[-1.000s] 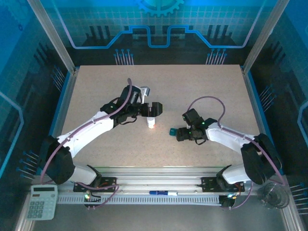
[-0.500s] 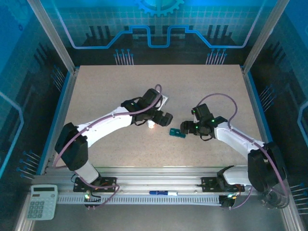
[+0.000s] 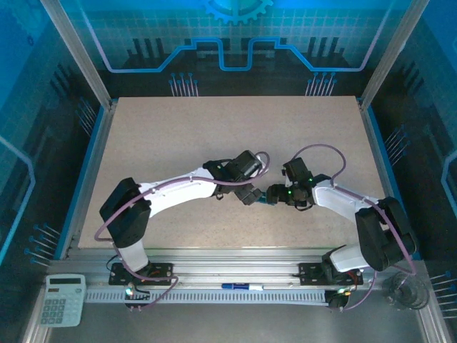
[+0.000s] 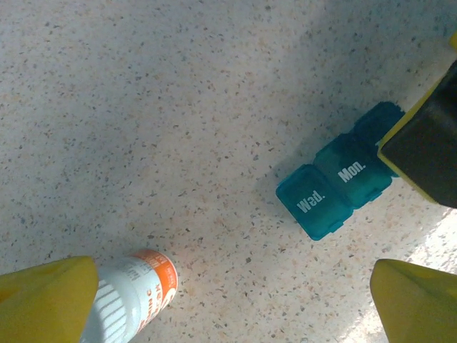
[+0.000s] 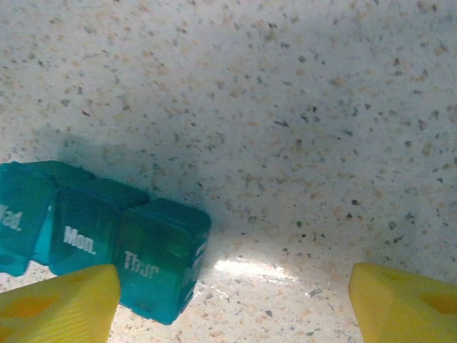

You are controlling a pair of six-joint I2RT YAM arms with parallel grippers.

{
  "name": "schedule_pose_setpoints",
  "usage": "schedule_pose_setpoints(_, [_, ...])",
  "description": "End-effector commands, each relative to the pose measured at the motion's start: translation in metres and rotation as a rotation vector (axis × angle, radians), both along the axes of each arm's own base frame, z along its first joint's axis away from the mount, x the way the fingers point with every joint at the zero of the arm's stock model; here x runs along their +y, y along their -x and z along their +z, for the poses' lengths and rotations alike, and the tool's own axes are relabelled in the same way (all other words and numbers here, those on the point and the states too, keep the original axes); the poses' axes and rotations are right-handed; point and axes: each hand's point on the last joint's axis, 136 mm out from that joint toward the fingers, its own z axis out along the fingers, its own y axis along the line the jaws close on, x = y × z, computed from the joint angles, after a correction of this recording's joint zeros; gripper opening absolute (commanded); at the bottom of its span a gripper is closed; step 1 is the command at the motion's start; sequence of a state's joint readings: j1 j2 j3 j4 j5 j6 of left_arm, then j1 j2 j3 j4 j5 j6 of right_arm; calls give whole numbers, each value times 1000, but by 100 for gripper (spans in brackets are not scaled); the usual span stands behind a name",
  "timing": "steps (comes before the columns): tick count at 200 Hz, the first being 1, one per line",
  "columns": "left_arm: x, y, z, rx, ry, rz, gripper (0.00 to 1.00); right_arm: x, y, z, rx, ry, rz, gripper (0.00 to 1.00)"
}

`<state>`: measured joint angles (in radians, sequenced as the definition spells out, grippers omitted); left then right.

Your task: Sort the pills into containers

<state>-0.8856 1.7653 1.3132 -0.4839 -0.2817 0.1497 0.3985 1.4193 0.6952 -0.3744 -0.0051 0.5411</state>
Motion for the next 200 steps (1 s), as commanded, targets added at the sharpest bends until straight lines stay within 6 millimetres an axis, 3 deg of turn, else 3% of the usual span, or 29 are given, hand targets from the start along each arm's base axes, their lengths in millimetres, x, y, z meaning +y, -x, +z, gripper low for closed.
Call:
schedule_pose_setpoints(1, [-8, -6, -1, -49, -56, -52, 99, -5, 0, -8, 19, -4, -36, 84])
schedule_pose_setpoints(146, [-14, 4, -44, 21, -98, -136, 99, -4, 2, -15, 38, -18, -39, 84])
schedule_pose_setpoints(200, [-16, 3, -47, 20, -103, -140, 99, 2, -9, 8, -10, -59, -24, 84])
